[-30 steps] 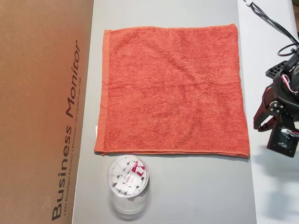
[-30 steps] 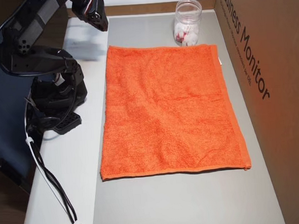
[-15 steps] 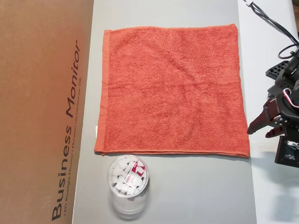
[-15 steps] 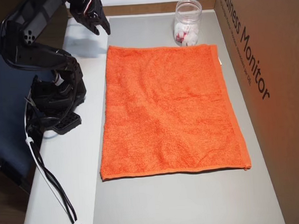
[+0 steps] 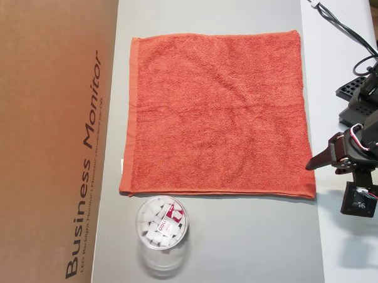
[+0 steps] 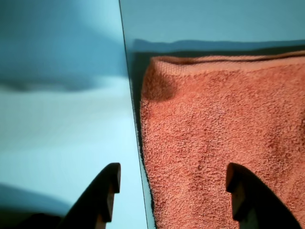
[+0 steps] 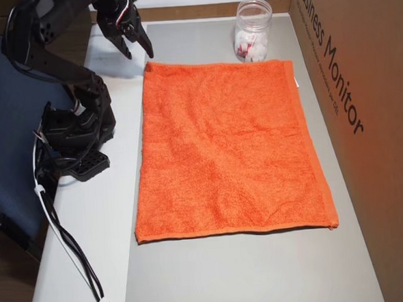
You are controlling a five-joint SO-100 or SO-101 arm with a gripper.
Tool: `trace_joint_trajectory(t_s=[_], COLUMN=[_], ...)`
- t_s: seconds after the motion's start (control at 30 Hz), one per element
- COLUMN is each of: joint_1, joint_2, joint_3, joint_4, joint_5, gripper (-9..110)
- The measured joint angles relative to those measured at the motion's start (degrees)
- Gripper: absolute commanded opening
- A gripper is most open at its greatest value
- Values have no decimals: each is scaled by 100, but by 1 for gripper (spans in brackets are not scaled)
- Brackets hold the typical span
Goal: Fold the blanket.
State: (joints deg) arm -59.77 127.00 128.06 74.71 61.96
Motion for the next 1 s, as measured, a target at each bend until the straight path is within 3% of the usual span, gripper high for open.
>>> trace_joint_trajectory(t_s=[0.63, 1.0], joint_1=[-756, -729], joint_2=[-1310, -1485], joint_3=[0, 0], joint_4=[-1661, -1775], joint_5=[9, 9], gripper=[23, 23])
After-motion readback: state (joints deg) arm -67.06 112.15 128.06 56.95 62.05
